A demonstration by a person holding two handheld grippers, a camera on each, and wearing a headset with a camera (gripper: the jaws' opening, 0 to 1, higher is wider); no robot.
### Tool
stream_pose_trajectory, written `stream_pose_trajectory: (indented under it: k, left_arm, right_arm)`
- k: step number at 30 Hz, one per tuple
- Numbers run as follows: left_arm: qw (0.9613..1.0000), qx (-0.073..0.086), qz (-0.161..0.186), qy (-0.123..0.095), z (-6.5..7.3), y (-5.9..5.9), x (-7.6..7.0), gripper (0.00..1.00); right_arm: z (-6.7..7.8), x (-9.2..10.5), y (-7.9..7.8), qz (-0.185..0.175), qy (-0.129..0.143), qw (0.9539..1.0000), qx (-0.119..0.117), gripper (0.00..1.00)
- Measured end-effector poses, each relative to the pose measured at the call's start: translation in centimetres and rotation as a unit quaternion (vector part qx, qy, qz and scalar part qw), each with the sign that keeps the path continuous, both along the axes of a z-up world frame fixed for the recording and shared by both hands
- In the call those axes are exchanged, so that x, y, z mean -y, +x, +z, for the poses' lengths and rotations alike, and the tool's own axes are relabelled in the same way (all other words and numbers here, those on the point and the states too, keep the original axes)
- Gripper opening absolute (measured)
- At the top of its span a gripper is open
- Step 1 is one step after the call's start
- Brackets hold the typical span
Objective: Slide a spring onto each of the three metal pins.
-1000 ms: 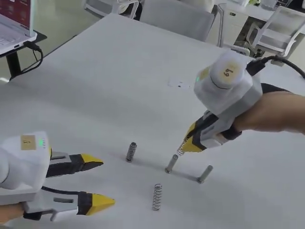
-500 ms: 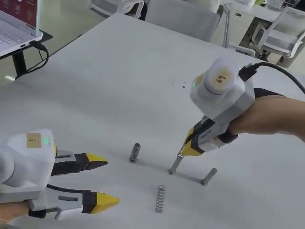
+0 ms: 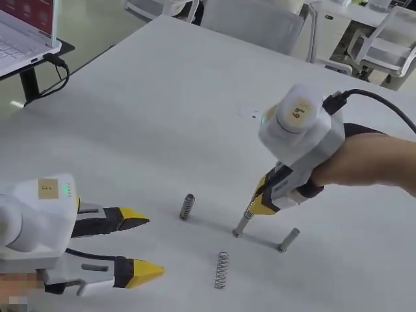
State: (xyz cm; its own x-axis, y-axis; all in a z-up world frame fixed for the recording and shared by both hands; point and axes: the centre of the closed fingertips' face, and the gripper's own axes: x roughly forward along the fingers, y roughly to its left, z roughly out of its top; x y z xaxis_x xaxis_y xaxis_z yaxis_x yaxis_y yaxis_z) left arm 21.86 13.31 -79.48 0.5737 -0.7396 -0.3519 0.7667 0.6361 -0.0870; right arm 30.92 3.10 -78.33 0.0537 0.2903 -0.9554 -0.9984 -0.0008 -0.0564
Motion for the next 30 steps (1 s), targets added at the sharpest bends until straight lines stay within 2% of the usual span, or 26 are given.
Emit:
stream_pose_trajectory:
  k: [11, 30]
  left_arm:
    - [1.0000, -0.001, -0.002, 0.001, 0.0, 0.1, 0.1, 0.41]
    - [1.0000, 0.000, -0.003, 0.004, 0.1, 0.1, 0.1, 0.40]
  right_arm:
    - [-2.2, 0.0, 0.2, -0.007, 0.001, 0.9999, -0.008, 0.08]
    - [-4.6, -0.1, 0.5, -0.015, -0.006, 0.9998, -0.008, 0.08]
